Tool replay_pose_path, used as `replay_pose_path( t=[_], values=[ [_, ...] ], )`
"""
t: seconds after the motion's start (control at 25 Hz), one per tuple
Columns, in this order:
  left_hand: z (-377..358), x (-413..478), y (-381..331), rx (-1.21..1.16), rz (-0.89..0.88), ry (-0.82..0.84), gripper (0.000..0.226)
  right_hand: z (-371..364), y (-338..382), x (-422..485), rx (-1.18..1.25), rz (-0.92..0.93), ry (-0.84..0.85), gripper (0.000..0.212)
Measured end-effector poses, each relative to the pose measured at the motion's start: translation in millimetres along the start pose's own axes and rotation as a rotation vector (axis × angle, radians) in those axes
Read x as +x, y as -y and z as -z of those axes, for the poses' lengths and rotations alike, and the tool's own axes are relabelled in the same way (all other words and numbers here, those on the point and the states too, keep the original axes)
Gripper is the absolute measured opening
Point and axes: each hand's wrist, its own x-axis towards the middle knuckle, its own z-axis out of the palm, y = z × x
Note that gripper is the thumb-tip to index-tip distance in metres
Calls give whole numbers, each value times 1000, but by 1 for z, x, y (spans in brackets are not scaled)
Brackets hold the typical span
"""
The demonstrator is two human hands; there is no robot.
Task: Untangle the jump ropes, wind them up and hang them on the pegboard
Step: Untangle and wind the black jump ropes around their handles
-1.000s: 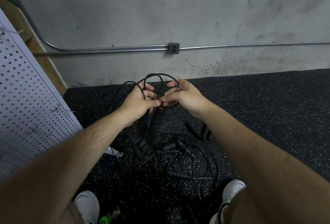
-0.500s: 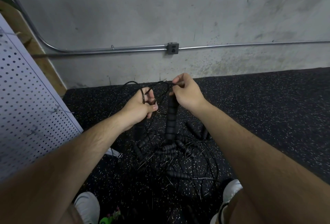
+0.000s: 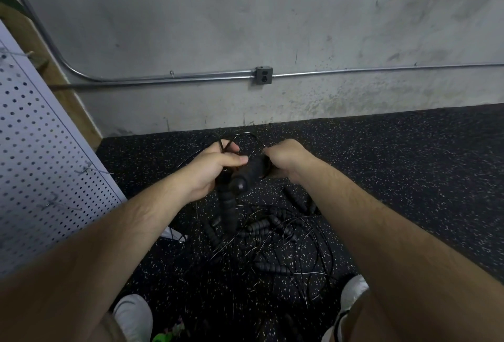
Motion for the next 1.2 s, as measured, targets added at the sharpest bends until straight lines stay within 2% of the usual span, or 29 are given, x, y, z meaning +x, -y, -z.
replay_pose_path(
  t=[0.16, 0.28, 0.4, 0.56, 0.64, 0.8, 0.92, 1.04, 1.12, 1.16, 1.2],
  values=[
    [1, -4, -4, -117, 64, 110, 50, 3, -1, -7, 25, -95, 184, 14],
    [1, -2, -7, -110, 38, 58, 46, 7, 1, -8, 8, -68, 155, 22],
    [-2, 2, -8, -98, 24, -110, 41, 9, 5, -9, 56, 76, 172, 25],
    [5, 6, -16, -64, 56, -110, 21, 14, 11, -16, 194, 311, 227, 24],
    [10, 7, -20, 29, 76, -89, 20, 17, 17, -20, 225, 413, 183, 26],
    [26, 8, -21, 417, 123, -65, 28, 17, 23, -20, 108, 636, -94, 32],
    [39, 10, -15, 678, 234, -86, 26, 17, 27, -26, 95, 733, -118, 32],
    [43, 6, -9, 852, 326, -101, 49, 18, 34, -34, 197, 738, -67, 30],
    [37, 1, -10, 745, 177, -3, 77, 16, 39, -38, 289, 732, 2, 30],
    [31, -2, -11, 628, 97, 94, 82, 15, 43, -41, 363, 727, 45, 30],
    [24, -5, -10, 504, 32, 209, 78, 14, 47, -43, 443, 722, 78, 30]
  ],
)
